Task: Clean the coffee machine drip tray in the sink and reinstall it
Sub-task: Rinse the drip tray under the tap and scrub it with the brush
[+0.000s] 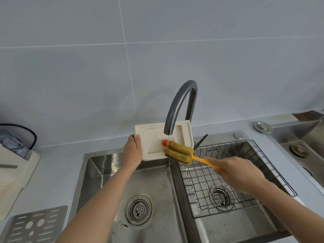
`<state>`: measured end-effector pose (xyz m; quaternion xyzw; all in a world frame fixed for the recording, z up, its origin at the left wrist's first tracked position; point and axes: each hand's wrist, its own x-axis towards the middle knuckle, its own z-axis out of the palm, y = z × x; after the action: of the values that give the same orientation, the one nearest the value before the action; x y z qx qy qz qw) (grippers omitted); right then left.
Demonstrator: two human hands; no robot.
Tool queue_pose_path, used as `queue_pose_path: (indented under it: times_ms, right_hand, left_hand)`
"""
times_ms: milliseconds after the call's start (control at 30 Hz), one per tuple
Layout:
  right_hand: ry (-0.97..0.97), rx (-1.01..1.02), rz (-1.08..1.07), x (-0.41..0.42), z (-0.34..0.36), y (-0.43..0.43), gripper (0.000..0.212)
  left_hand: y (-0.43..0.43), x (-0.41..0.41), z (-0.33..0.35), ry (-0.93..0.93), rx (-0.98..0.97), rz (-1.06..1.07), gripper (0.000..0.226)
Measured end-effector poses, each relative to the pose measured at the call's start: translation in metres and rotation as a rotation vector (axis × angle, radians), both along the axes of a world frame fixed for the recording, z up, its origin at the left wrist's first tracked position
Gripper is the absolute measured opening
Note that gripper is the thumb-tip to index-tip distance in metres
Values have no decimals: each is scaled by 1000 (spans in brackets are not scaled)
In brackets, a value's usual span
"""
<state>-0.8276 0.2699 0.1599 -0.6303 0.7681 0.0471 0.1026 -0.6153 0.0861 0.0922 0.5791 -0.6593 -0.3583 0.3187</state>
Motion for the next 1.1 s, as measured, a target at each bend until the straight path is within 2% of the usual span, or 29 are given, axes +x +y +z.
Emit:
queue_pose_path:
  times_ms: [267,467,667,967,1100]
  right_hand:
    - [89,22,11,4,1,-11,40]
    - [-81,-41,-20,14,8,-22,42]
    - [-95,-35,60,28,14,-34,42]
    - [156,-13,121,34,3,-40,45]
    - [161,12,120,42,-2,-37,48]
  left_hand:
    - [-1,36,-3,-65,4,19,39]
    - [2,49,-7,-86,20,-8,31]
    - [2,47,-2,-100,31,-51,36]
    - [3,54,-5,-119,-52,-29,31]
    - [6,54,-5,-100,-84,-16,30]
